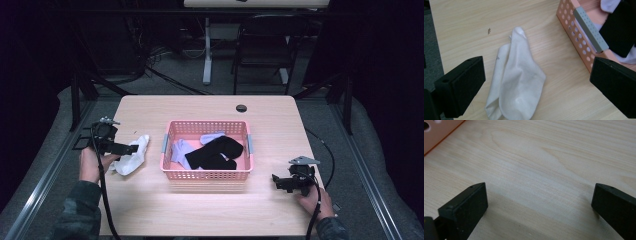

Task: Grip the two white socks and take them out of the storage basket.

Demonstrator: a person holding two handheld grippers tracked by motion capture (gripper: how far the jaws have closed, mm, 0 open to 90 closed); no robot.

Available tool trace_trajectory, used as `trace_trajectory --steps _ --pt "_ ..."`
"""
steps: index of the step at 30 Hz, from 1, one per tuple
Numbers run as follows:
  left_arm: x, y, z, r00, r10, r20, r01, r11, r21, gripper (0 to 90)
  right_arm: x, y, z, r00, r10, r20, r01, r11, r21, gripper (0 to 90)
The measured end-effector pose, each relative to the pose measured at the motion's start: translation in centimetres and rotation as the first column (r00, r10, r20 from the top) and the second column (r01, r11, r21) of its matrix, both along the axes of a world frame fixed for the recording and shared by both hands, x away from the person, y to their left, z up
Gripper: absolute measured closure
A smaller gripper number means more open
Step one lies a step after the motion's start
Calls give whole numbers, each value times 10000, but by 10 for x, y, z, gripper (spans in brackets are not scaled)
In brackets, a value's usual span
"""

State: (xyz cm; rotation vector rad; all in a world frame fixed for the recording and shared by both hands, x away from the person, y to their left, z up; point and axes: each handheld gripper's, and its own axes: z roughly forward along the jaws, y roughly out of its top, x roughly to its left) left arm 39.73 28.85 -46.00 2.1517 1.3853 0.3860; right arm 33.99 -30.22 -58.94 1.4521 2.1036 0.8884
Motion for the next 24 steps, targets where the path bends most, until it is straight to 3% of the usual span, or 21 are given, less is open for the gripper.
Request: trace_trajectory --steps 3,4,10,18,24 --pt "-10 1 -5 10000 -40 -62 39 9996 -291 0 0 0 0 10000 27 -17 -27 10000 10 0" --pt "-16 1 -9 9990 -326 -309 311 9983 -494 0 0 0 0 10000 3 -8 -3 10000 0 0" --pt "-32 -2 -22 9980 -427 -468 420 9990 -163 0 0 0 0 10000 4 -10 -4 10000 -2 0" --pt "-50 4 -40 9989 -132 -450 122 9997 -209 0 0 0 0 10000 0 1 0 10000 -5 0" --pt "-55 5 -54 9985 -25 -553 11 9997 -264 0 0 0 0 10000 -4 -9 4 10000 -1 0"
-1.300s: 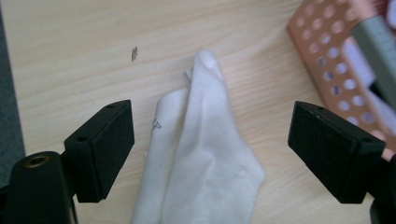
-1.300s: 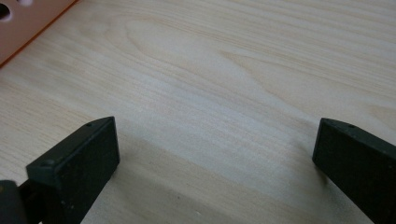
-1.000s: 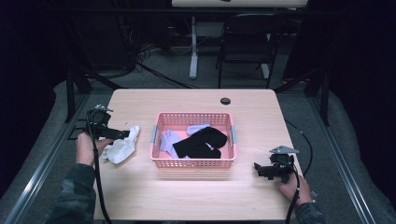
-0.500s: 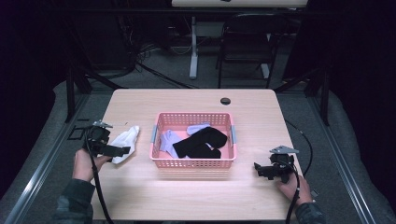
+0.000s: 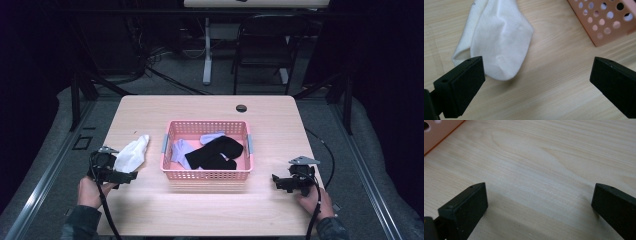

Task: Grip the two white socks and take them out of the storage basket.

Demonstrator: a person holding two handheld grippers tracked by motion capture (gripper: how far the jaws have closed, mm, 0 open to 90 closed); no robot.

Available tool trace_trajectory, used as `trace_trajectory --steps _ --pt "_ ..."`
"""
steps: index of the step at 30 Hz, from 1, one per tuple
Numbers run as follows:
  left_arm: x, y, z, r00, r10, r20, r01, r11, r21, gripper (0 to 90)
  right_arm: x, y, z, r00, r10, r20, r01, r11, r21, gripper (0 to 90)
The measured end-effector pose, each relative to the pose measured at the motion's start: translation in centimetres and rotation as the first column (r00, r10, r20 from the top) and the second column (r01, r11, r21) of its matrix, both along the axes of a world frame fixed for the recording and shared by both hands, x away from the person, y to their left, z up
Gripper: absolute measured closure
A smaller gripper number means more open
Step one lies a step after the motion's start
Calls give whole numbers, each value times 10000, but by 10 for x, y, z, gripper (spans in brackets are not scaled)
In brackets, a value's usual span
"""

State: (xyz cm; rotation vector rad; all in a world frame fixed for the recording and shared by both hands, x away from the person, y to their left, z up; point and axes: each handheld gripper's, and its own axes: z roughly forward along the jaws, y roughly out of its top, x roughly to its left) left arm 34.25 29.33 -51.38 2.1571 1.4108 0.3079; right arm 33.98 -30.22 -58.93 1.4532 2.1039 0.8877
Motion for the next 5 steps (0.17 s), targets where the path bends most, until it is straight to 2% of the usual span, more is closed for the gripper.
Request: trace_trajectory --steps 5 --pt "0 1 -1 10000 -92 -38 92 10000 17 0 0 0 0 10000 -13 15 13 10000 -12 0"
